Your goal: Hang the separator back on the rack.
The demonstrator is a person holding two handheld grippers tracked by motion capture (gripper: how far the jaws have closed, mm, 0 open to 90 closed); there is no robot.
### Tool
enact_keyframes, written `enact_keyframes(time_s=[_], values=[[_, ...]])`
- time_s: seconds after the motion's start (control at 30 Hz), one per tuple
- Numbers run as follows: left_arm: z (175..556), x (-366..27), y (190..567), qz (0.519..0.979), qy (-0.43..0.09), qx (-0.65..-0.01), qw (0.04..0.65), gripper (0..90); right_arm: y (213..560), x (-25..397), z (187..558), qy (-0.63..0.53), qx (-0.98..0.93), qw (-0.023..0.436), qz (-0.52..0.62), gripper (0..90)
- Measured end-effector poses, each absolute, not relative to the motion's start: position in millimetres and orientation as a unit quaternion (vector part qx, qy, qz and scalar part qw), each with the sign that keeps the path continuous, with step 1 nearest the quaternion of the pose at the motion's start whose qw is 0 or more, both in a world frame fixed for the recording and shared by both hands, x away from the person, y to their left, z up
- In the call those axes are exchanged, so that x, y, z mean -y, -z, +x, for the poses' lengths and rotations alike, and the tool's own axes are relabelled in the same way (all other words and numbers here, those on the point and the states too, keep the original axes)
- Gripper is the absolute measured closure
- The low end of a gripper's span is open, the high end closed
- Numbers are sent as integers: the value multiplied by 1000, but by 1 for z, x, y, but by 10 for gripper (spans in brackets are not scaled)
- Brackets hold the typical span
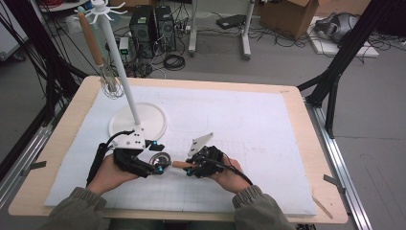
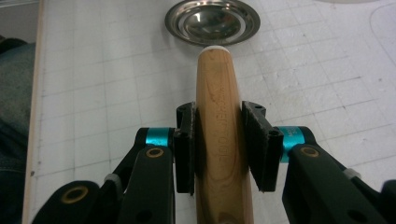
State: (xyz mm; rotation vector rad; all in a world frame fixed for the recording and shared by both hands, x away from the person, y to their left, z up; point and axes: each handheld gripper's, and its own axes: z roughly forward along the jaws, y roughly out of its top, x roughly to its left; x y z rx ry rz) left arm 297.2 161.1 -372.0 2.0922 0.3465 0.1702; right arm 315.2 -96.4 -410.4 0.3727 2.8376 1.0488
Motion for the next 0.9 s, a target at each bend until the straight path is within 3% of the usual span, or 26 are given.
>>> enact_keyframes(time_s=[0.53,0.9], values=[[300,-144,388,882,-49,-105,457,395,397,90,306,-352,-929,54,97,672],[306,-130,405,904,-33,-92,416,486,383,87,297,-356,-930,57,74,671]])
